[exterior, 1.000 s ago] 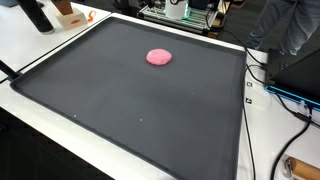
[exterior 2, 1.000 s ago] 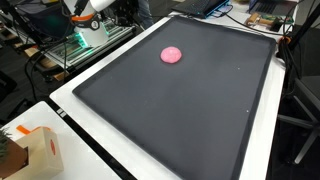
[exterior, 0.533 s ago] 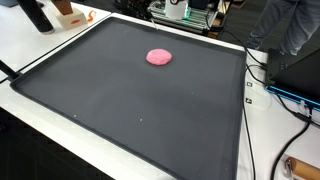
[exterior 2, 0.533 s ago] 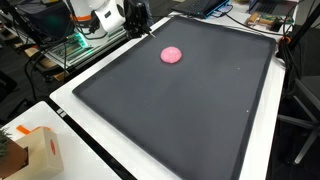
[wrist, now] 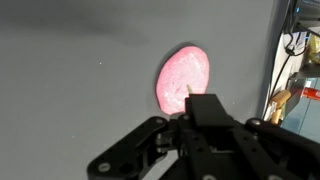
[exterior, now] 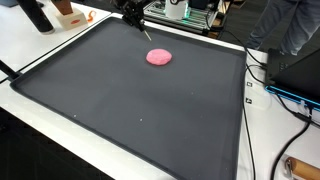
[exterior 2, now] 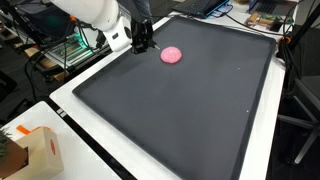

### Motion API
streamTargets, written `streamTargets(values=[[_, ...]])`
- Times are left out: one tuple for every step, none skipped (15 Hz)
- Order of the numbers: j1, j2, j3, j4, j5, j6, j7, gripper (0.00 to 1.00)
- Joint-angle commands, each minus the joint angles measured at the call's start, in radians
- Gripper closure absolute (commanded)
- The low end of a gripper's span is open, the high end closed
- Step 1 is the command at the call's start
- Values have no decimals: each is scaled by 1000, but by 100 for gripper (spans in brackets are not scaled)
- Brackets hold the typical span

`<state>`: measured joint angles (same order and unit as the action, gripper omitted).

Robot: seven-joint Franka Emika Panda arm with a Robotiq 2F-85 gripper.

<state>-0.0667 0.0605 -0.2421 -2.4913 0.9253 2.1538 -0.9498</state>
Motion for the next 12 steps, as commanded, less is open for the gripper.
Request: streamTargets(values=[[-47, 75, 41, 54, 8, 6, -11, 97], [-52, 89, 48, 69, 1, 11, -3, 97], [-57, 101, 53, 81, -2, 11, 0, 97], [-61, 113, 58, 95, -9, 14, 6, 97], [-64, 124, 62, 107, -13, 14, 13, 97], [-63, 131, 66, 115, -25, 24, 23, 97], [-63, 140, 69, 123, -36, 31, 35, 97], [-62, 145, 72, 131, -46, 41, 45, 97], [-60, 149, 76, 137, -57, 52, 55, 97], [-57, 149, 81, 142, -70, 59, 68, 97], [-55, 147, 87, 148, -84, 63, 80, 97], [-51, 144, 94, 152, -101, 70, 96, 97]])
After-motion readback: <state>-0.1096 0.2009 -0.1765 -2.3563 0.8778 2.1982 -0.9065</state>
